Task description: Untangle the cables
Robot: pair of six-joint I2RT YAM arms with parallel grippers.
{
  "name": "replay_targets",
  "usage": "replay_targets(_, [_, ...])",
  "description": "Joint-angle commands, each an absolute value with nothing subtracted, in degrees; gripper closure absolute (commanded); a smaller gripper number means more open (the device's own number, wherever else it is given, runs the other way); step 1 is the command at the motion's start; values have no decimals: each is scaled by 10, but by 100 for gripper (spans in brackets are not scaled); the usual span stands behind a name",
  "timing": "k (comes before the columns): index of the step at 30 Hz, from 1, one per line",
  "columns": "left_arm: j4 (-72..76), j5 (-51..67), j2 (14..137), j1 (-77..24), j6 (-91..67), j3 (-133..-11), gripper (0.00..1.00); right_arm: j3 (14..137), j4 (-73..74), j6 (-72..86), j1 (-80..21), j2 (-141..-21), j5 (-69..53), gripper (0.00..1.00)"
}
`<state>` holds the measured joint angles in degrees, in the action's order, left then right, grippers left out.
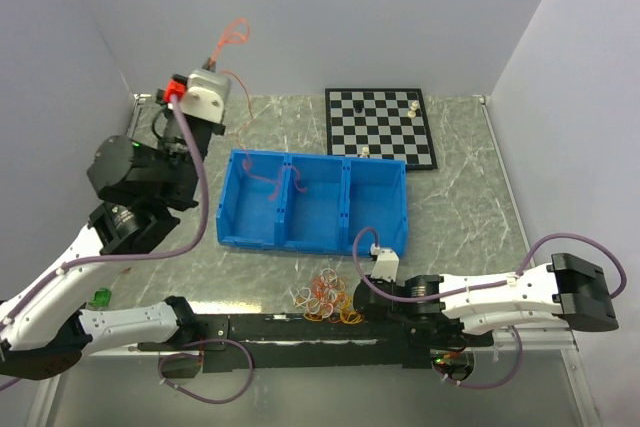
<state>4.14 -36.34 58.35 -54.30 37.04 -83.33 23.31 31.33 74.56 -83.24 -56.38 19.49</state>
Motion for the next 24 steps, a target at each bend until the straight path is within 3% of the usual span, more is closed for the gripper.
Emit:
replay_targets(1, [110,-358,597,-541,389,-891,99,228,306,757,-840,-569,196,100])
replay_targets(5, [105,-359,606,-537,396,-896,99,227,301,753,-840,-574,196,100])
replay_targets(18, [56,-302,600,-444,310,-716,99,220,301,754,-840,-552,200,100])
replay_targets(24, [43,-287,629,-424,283,-722,99,210,301,760,-840,-538,200,100])
